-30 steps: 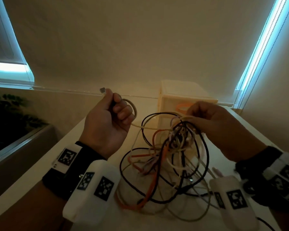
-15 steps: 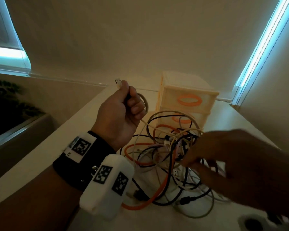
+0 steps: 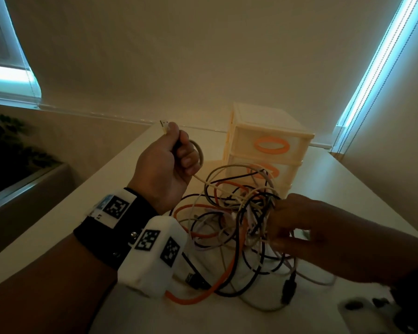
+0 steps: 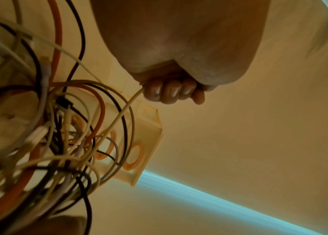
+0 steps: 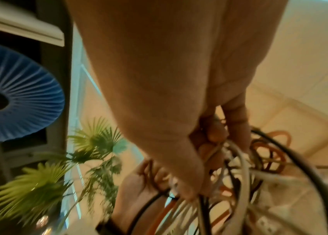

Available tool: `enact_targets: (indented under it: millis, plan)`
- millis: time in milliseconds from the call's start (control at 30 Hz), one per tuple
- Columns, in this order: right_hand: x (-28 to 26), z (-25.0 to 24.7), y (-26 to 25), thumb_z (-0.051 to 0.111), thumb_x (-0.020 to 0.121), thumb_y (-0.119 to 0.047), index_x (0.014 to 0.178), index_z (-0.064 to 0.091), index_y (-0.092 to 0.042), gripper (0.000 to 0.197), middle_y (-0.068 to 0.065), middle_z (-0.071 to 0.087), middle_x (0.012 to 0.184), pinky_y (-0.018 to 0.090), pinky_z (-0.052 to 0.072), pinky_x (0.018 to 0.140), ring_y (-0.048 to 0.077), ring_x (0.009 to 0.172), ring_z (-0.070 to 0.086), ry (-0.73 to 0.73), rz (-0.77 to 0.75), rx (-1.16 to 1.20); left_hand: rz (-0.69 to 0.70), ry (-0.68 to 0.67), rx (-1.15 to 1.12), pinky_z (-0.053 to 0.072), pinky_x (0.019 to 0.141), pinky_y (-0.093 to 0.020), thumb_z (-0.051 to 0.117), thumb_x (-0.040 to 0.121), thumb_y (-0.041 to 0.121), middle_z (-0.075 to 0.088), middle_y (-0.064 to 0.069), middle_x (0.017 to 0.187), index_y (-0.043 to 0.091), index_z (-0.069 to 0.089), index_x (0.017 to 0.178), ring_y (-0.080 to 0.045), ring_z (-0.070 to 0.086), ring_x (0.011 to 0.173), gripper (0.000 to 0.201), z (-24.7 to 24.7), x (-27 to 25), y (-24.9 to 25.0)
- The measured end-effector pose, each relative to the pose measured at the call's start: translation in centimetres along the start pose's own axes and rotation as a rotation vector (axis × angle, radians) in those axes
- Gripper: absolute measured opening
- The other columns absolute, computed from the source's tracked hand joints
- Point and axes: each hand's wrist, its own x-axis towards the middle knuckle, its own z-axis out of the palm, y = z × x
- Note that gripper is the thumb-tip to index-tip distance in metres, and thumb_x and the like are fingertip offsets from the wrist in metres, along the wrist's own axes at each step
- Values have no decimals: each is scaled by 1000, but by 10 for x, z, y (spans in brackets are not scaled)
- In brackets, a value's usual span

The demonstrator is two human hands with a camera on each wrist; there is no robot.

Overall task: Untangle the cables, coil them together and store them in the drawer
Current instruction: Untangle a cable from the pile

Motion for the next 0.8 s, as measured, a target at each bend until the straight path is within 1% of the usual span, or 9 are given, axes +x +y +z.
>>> enact_targets:
  millis: [33,167,267,367,433,500,633,733,800]
  plan:
    - [-14,12,15,62,93,-38,82,60,-40,12,-16,58,99,23,46,84,8,103,53,-20,44,231,0,26,-9,30,47,-23,38,108,40,27,3,64,15,49,74,-12,28,53,44,-4,3,1]
    - [-27,12,35,61,86,-43,73,62,-40,14,-8,63,96,39,52,85,17,99,60,3,29,242,1,84,-30,30,46,-24,39,107,41,29,3,62,16,49,73,-12,29,52,44,-16,13,5]
    - [-26,16,45,51,89,-65,74,63,-40,32,-11,60,88,32,52,74,13,88,60,85,52,118,1,86,-20,30,47,-24,39,107,42,29,3,62,16,50,73,-12,29,52,45,-18,15,4]
    - [-23,15,33,49,79,-66,79,67,-54,21,-28,59,97,20,50,73,1,91,60,18,146,84,3,84,-4,31,47,-24,40,107,42,30,3,62,16,51,73,-11,30,52,45,-18,14,2]
    - [-22,12,34,53,79,-59,76,69,-46,21,-23,64,90,18,49,72,1,85,63,-5,152,202,10,85,14,30,47,-24,40,107,41,30,3,62,16,51,73,-11,30,52,44,-20,14,2]
    - [-20,9,40,54,86,-57,72,66,-36,28,-11,63,76,23,47,72,2,72,59,25,160,421,10,92,17,30,47,-24,40,107,42,30,3,61,16,50,73,-12,30,52,44,-22,15,2]
    - [-19,6,58,52,94,-41,77,59,-14,32,4,55,81,36,43,80,19,82,54,116,109,908,42,152,-16,29,46,-23,38,108,41,31,4,59,17,50,72,-11,30,51,45,-30,22,12]
    - [-18,8,62,45,90,-27,84,55,3,31,3,63,84,22,49,62,12,73,59,181,160,1149,87,234,-107,29,45,-23,37,108,40,33,5,58,18,50,70,-10,32,50,46,-38,26,25]
    - [-15,11,59,46,92,-27,74,52,-5,29,3,60,77,20,48,57,13,67,56,227,168,1065,92,249,-124,29,45,-23,37,108,41,34,5,59,18,51,70,-11,32,49,46,-40,27,28]
